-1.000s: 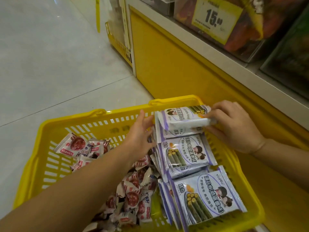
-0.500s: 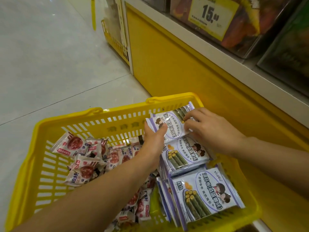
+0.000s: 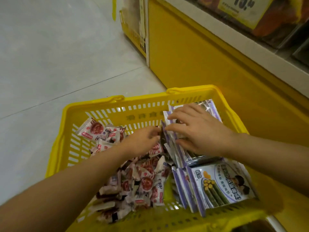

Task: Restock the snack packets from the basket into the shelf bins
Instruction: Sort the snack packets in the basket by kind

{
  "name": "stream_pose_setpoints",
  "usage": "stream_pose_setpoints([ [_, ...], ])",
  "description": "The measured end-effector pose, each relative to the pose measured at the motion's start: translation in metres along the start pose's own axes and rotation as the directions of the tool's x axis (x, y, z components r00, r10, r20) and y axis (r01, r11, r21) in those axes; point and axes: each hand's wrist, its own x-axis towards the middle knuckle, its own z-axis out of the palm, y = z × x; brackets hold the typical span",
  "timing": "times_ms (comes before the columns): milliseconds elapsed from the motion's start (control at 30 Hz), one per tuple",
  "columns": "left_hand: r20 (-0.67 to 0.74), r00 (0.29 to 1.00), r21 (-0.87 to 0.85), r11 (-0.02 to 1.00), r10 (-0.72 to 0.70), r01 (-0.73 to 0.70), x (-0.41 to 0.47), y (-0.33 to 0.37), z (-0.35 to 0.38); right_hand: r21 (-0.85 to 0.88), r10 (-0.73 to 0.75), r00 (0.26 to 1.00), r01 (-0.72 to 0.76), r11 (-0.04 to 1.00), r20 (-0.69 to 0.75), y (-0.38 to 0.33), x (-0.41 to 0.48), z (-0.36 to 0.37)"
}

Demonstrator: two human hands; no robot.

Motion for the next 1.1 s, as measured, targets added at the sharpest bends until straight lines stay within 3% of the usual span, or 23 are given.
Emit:
stream_pose_setpoints([
  [100,0.153,0.977,0.385,0.902,0.148,-0.197,-0.013,-0.021,0.018,-0.021,0.012,0.978,-0.008,1.0,0.207,-0.005,0.011,0.013],
  [200,0.296,0.932,0.536,0.77,0.211,-0.345,-0.018,-0.032,0.049,-0.066,0.082,0.943,-0.064,0.996,0.321,0.01,0.011,0.026],
  [300,0.362,0.921,0.575,0.744,0.143,-0.341,-0.014,-0.038,0.072,-0.022,0.09,0.95,-0.088,0.996,0.299,0.028,0.007,0.028],
  [567,0.373,0.928,0.752,0.591,-0.017,-0.291,0.003,-0.036,0.094,0.026,-0.11,0.99,0.108,0.994,0.088,0.043,0.014,0.032],
  [700,0.43,0.903,0.804,0.45,0.008,-0.388,0.01,-0.036,0.085,0.0,-0.132,0.991,0.132,0.991,0.023,0.043,0.016,0.032],
  [800,0.506,0.863,0.81,0.34,0.006,-0.477,0.008,-0.042,0.073,-0.008,-0.078,0.992,0.079,0.997,0.095,0.036,0.007,0.036],
  [867,0.513,0.858,0.797,0.375,-0.008,-0.473,0.006,-0.043,0.066,0.019,-0.02,0.993,0.018,1.0,0.118,0.03,0.001,0.039],
  [967,0.553,0.824,0.745,0.516,-0.123,-0.423,0.002,-0.043,0.064,0.026,0.005,0.993,-0.008,1.0,0.12,0.029,-0.001,0.041],
  [1100,0.589,0.79,0.761,0.445,-0.169,-0.473,-0.004,-0.042,0.073,-0.01,-0.019,0.994,0.02,1.0,0.108,0.031,0.0,0.043],
])
